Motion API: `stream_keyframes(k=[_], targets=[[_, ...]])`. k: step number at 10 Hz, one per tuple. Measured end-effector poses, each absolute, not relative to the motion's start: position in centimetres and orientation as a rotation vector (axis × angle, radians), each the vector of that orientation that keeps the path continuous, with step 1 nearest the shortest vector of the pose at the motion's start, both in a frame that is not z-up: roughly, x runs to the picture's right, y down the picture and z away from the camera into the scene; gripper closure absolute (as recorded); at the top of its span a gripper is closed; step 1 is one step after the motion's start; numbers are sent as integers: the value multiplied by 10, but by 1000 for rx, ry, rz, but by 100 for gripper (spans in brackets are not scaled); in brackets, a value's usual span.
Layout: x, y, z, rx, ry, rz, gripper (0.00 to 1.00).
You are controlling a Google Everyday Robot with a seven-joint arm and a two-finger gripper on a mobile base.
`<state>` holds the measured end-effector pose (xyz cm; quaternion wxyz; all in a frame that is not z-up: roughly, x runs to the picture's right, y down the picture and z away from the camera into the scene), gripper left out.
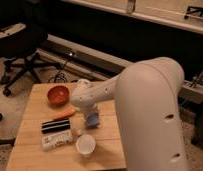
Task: Place the white sponge in the ceramic cup
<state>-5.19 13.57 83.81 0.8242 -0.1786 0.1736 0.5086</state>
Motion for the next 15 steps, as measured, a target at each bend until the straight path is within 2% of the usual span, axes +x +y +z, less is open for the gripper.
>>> stream_keyframes(k=[3,7,10,15], targets=[[-38,129,786,-373,266,1072,100],[-30,131,719,-388,-4,1079,100],[-27,127,689,-356,-143,1049,100],[-47,138,645,-388,-392,1036,100]])
